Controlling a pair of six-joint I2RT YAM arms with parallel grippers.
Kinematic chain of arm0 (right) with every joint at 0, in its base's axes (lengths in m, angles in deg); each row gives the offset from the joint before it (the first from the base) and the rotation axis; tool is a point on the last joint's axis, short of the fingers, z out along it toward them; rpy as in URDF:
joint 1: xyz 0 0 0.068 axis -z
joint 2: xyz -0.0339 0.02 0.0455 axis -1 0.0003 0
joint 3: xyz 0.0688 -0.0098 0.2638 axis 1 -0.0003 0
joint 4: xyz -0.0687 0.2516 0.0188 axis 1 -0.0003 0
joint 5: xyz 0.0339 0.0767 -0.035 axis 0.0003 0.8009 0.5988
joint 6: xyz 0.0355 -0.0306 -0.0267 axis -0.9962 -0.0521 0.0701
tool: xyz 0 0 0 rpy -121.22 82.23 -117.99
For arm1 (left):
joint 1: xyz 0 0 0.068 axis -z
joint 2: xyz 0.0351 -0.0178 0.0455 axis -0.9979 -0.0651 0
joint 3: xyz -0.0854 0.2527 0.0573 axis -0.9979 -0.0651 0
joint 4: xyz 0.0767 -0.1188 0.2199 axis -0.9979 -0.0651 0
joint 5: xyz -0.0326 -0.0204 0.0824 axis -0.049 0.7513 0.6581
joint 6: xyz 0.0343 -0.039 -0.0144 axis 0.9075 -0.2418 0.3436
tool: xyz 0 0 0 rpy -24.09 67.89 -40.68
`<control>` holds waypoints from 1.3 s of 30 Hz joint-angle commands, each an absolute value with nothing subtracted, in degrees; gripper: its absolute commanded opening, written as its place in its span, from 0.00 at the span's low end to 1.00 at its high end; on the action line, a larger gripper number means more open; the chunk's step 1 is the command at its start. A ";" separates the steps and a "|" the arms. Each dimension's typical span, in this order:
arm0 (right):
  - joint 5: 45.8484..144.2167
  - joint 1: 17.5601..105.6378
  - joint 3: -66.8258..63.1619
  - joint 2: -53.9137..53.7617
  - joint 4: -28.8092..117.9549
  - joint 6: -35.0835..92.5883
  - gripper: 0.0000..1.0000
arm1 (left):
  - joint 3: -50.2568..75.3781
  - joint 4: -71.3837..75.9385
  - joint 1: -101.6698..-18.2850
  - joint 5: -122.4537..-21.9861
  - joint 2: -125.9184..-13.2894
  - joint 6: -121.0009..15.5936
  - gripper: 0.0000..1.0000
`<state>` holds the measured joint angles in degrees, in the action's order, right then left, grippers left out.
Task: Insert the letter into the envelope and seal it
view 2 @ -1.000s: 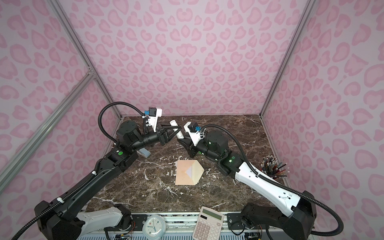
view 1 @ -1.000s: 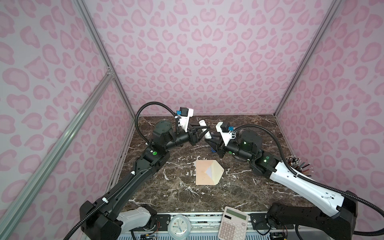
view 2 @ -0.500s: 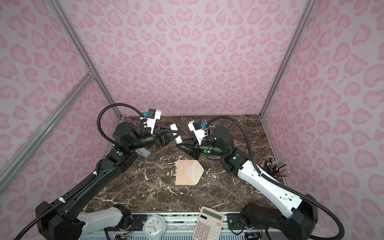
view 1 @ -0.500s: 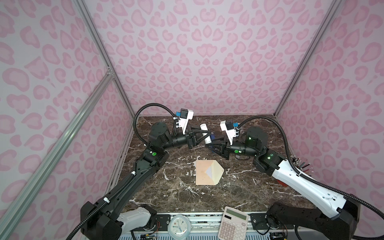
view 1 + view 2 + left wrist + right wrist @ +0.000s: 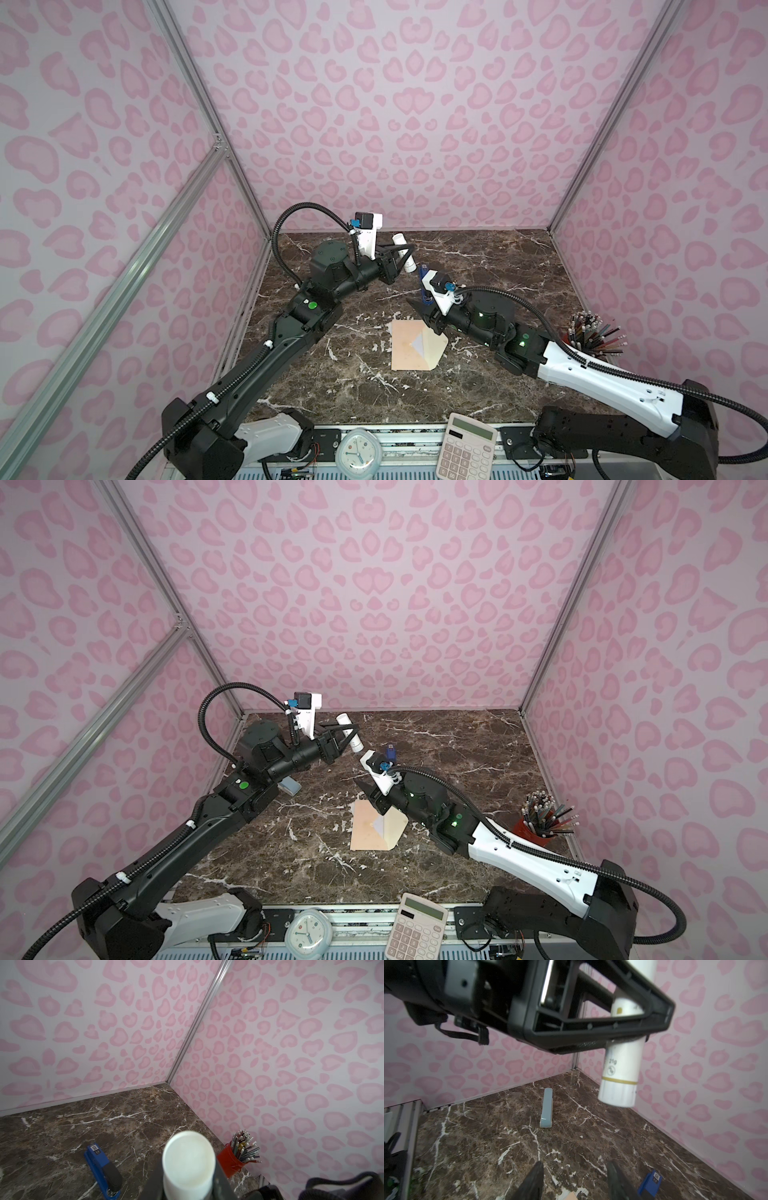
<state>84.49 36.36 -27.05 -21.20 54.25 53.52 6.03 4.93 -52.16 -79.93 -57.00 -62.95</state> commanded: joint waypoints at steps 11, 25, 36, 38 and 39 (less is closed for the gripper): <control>69.33 34.79 -23.61 -14.18 66.71 57.92 0.46 | 7.09 1.75 -48.85 -67.30 -56.54 -61.50 0.04; 70.91 34.79 -21.56 -10.74 67.45 57.61 0.38 | 7.01 1.51 -48.21 -67.68 -56.59 -62.01 0.04; 70.91 34.81 -20.61 -9.16 68.11 58.19 0.31 | 6.57 1.47 -47.79 -67.94 -56.54 -62.38 0.04; 70.92 34.79 -20.48 -9.05 67.98 58.06 0.29 | 6.50 1.51 -47.77 -67.86 -56.55 -62.38 0.04; 70.92 34.79 -20.53 -9.08 67.96 58.14 0.29 | 6.48 1.54 -47.77 -67.78 -56.62 -62.35 0.04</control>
